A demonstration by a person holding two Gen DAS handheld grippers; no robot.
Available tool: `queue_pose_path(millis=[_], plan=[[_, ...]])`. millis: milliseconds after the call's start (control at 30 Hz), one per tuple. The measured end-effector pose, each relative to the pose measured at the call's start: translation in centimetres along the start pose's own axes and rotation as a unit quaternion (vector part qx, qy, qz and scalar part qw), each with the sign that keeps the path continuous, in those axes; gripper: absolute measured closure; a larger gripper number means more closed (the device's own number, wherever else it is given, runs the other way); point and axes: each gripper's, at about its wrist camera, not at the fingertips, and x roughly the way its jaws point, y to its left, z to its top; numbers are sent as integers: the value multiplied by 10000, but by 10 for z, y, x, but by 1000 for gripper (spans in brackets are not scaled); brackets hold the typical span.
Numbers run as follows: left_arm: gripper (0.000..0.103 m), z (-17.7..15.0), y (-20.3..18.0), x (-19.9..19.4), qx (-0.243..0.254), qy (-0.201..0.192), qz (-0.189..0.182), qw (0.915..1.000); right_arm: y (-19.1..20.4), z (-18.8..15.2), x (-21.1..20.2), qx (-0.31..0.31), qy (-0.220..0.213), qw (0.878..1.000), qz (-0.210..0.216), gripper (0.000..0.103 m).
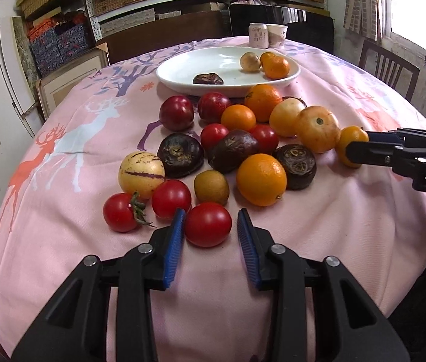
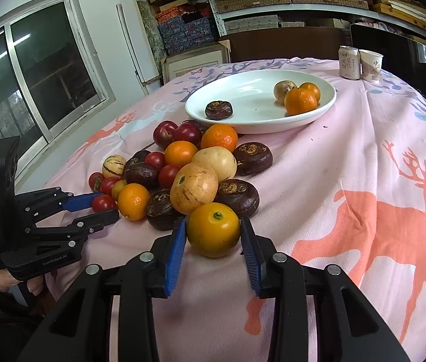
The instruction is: Organize fruits
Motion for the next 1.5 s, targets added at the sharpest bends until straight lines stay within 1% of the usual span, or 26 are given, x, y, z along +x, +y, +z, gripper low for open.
queue_pose_path(millis=[67, 233, 367, 467, 633, 700, 767, 833, 900, 967, 1033, 1133, 1200, 1233, 1267, 1300, 1333, 1367, 1400, 1500], plan=[[74, -1, -2, -1, 18, -34, 72, 10000, 0, -1, 0, -2, -11, 10000, -10, 66], [75, -3, -4, -14, -59, -97, -175, 9998, -2, -1, -4, 28, -81, 10000, 10, 66], [75, 3, -2, -32, -201, -326, -388, 9985, -4, 0, -10, 98, -124, 9998, 72, 66], [75, 15, 1, -46, -259, -545, -494, 9970, -7, 10, -25, 139, -268, 9994, 163, 66], [75, 53, 7, -46, -201, -810, -590, 9948, -14, 46, -49, 105, -666, 9977, 21, 66], [75, 71, 9, -37, -161, -871, -562, 9945, -19, 64, -50, 125, -778, 9969, -65, 66], [75, 91, 14, -23, -207, -855, -630, 9941, -22, 81, -45, 110, -828, 9964, -167, 66], [75, 113, 18, -9, -244, -847, -665, 9939, -25, 97, -35, 93, -830, 9962, -249, 66], [75, 136, 22, 6, -335, -795, -829, 9928, -29, 110, -21, 101, -777, 9964, -324, 66], [75, 155, 24, 19, -391, -790, -837, 9926, -33, 120, -5, 122, -703, 9966, -403, 66], [75, 175, 28, 39, -482, -702, -865, 9926, -39, 127, 13, 188, -596, 9969, -475, 66], [73, 199, 34, 78, -631, -347, -928, 9931, -45, 133, 39, 249, -404, 9975, -515, 66], [65, 206, 40, 100, -823, -163, -893, 9925, -45, 135, 55, 197, -284, 9979, -553, 65], [57, 207, 45, 107, -977, -127, -820, 9918, -46, 135, 60, 166, -267, 9979, -571, 63], [53, 205, 49, 109, -1072, -145, -798, 9909, -46, 134, 62, 133, -296, 9978, -586, 54], [52, 203, 52, 108, -1142, -173, -807, 9900, -46, 133, 59, 116, -377, 9972, -637, 52], [47, 200, 55, 104, -1197, -225, -799, 9893, -46, 130, 55, 96, -468, 9966, -668, 49], [40, 198, 57, 99, -1224, -291, -740, 9893, -47, 128, 54, 99, -513, 9964, -667, 48], [38, 194, 58, 92, -1243, -353, -703, 9891, -50, 127, 52, 151, -545, 9963, -647, 48], [38, 179, 58, 66, -1183, -465, -764, 9889, -58, 121, 48, 353, -535, 9965, -535, 48]])
